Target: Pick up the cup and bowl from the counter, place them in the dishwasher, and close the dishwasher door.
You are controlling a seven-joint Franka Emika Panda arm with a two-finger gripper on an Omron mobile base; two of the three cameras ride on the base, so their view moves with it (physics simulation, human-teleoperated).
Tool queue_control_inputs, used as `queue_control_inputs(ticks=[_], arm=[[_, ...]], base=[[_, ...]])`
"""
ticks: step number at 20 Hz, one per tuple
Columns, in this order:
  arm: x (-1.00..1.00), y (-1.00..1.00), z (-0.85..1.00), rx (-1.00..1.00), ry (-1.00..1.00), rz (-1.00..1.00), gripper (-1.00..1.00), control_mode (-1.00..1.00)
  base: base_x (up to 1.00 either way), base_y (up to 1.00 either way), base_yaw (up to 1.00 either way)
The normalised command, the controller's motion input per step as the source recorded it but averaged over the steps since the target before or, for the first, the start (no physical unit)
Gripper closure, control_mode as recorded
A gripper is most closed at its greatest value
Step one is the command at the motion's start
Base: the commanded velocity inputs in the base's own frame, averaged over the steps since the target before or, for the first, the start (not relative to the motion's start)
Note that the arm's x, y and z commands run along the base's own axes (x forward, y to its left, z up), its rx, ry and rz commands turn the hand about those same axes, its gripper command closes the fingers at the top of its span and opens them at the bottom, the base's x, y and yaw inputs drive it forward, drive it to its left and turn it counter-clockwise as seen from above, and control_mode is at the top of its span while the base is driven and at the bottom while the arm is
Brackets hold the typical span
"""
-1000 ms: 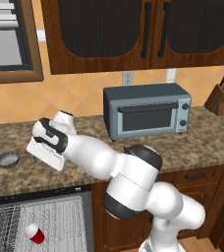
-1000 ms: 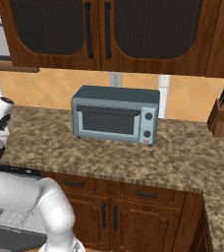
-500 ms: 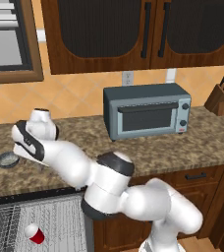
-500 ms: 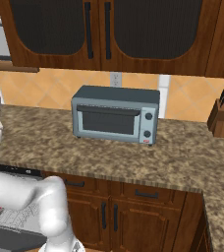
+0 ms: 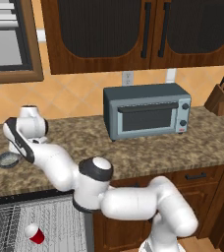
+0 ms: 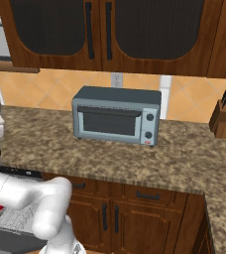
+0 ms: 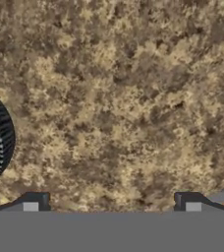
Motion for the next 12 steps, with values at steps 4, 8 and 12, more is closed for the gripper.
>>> queue_control_inputs(ticks=[4,8,12], arm=[[0.20,0.28,-0.13,-0.01,-0.03,0.11,-1.00,-1.00],[0.28,0.26,0.00,0.00,-0.12,0.15,-1.00,-1.00],[0.01,0.10,-0.05,0.00,-0.17,0.07,-1.00,-1.00]], base=[[0.00,0.00,0.00],[0.00,0.00,0.00],[0.00,0.00,0.00]])
